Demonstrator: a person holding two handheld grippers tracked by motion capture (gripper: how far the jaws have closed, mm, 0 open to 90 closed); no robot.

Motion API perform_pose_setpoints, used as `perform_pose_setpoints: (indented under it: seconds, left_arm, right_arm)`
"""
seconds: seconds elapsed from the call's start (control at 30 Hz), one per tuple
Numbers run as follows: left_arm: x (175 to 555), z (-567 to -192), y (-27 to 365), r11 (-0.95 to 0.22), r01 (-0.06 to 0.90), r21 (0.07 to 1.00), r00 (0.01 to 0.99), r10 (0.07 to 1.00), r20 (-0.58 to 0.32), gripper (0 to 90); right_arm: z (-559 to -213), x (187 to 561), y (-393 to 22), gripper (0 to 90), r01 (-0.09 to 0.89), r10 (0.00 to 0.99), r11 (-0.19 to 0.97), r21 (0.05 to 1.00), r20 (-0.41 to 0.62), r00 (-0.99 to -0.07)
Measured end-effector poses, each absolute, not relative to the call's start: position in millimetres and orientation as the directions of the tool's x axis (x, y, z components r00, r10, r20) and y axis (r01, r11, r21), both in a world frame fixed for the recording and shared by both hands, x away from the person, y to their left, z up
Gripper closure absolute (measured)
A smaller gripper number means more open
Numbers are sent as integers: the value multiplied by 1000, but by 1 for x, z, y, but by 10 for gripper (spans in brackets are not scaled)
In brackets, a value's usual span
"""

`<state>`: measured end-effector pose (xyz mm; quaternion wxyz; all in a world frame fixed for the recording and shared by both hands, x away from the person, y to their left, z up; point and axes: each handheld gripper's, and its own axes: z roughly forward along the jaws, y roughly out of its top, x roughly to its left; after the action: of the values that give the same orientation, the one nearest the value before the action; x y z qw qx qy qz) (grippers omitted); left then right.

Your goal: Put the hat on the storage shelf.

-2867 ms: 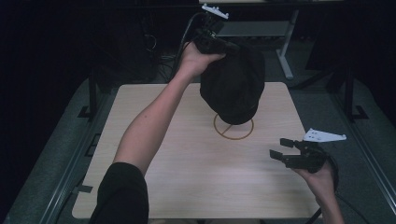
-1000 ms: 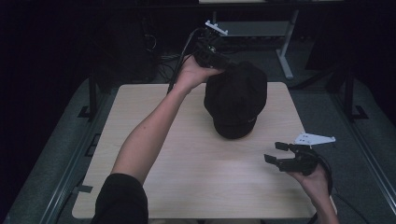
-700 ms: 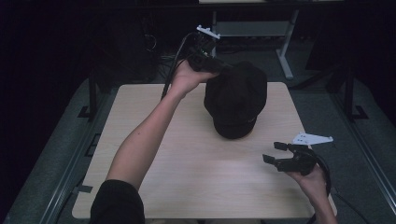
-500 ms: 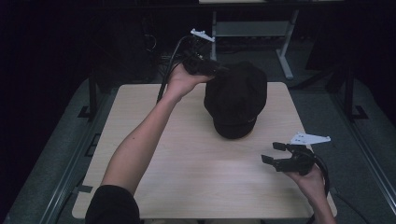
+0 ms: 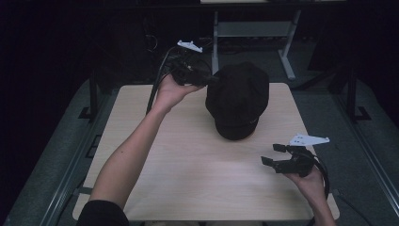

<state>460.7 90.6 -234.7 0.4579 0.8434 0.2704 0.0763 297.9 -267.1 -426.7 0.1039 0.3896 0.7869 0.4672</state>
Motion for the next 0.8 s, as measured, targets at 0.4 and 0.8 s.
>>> perform_pose_setpoints:
  seconds: [0.4,0.8]
  left_arm:
    - [445,-248,113,-426,396,813,839,527,-132,413]
    - [429,-261,138,-413,403,817,835,530,-144,372]
  right_arm:
    - [-431,299,-268,209,525,733,251,813,195,-652]
    - [-431,298,-267,209,528,739,245,814,196,-645]
